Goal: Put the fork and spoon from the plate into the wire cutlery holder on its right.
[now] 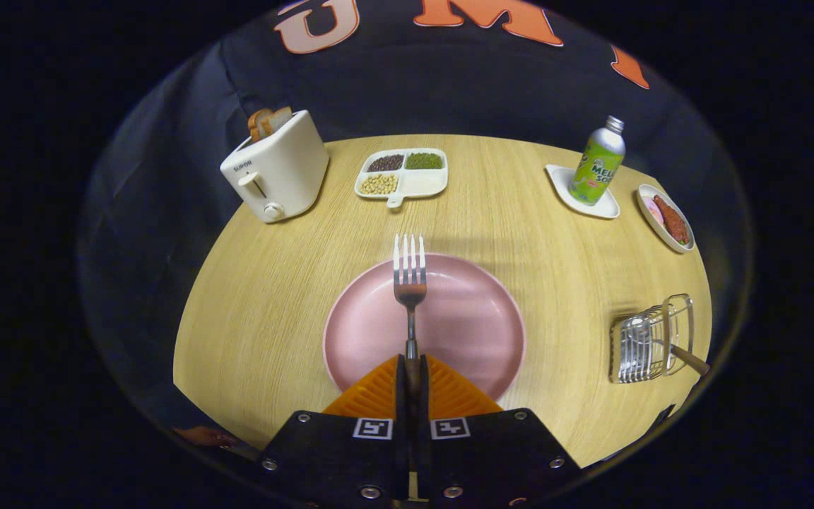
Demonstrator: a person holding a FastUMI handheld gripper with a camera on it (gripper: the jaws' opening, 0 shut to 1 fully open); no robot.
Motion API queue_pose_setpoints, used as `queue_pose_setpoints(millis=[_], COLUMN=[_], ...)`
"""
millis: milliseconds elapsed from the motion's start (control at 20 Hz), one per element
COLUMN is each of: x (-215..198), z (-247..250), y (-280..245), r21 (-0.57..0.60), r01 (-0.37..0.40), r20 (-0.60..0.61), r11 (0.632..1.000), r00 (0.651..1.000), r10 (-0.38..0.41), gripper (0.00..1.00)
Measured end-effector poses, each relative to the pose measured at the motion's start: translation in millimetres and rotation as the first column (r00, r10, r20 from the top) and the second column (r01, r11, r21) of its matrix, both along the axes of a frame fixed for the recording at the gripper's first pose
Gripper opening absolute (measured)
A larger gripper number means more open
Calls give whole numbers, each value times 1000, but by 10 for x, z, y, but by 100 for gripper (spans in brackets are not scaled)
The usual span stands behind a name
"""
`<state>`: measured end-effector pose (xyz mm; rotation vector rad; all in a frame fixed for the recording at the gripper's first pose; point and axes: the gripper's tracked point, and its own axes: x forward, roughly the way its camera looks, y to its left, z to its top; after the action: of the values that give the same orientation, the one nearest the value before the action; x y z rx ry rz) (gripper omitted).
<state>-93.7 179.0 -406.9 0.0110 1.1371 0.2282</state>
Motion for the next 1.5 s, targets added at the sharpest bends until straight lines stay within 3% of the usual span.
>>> queue_pose_setpoints(millis=[450,800,1100,1500], x=[287,368,187,-117], z=[881,1241,1140,753], y=[-841,-1746,-2315,-2637], r21=[16,-38,-144,-240], r01=[84,165,172,67], r20=[181,269,228,27], r11=[996,986,975,968], r00=[980,952,964,998], r10=[-86,-148,-136,-63], gripper=[5,5,5,5])
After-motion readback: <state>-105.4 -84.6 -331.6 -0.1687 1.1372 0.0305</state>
